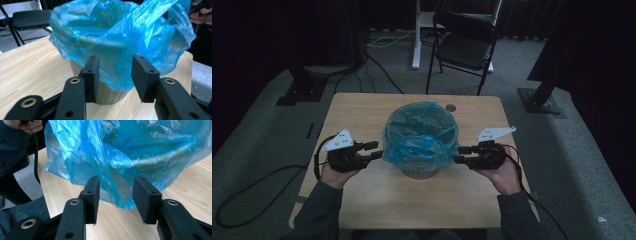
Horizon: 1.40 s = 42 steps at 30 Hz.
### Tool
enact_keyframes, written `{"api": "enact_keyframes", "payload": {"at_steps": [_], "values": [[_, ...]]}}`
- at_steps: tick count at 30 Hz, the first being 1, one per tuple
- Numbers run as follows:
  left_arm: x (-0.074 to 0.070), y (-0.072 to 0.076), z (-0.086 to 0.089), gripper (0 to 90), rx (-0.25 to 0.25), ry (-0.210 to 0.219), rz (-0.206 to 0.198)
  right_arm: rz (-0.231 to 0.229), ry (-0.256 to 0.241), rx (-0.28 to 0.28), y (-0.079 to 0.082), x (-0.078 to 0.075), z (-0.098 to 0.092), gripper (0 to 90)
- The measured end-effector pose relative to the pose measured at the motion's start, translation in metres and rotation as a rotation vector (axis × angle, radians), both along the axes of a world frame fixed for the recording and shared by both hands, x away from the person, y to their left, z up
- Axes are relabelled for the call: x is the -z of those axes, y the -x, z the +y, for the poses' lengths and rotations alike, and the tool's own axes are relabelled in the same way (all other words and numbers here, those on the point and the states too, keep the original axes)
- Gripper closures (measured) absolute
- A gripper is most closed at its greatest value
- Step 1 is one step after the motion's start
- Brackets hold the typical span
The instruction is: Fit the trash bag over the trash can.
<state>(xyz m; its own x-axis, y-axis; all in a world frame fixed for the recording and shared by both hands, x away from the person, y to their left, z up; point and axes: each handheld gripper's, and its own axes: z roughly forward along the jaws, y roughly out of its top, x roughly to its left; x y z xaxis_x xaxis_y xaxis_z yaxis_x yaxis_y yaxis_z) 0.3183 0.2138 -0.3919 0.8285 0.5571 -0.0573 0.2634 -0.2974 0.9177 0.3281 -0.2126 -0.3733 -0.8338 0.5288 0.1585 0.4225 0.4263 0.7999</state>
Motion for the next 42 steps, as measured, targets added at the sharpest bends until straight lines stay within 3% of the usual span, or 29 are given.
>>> {"api": "enact_keyframes", "payload": {"at_steps": [8,16,19,22,35,42], "values": [[-0.013,-0.003,-0.010,49.1,0.019,0.008,-0.037,-0.015,-0.004,-0.005,0.002,-0.007,0.002,50.6],[-0.018,-0.007,-0.025,50.2,0.038,-0.019,-0.053,-0.020,-0.023,-0.008,0.003,-0.011,-0.003,51.9],[-0.018,-0.008,-0.028,54.1,0.045,-0.024,-0.050,-0.018,-0.028,-0.024,0.004,-0.012,-0.003,59.0],[-0.017,-0.008,-0.032,60.4,0.042,-0.039,-0.048,-0.013,-0.034,-0.045,0.004,-0.012,-0.001,60.4],[-0.015,-0.006,-0.034,88.9,0.044,-0.037,-0.058,-0.018,-0.092,-0.077,0.008,-0.017,-0.002,52.1],[-0.016,-0.005,-0.032,88.0,0.038,-0.030,-0.064,-0.014,-0.134,-0.092,0.009,-0.019,-0.003,44.0]]}}
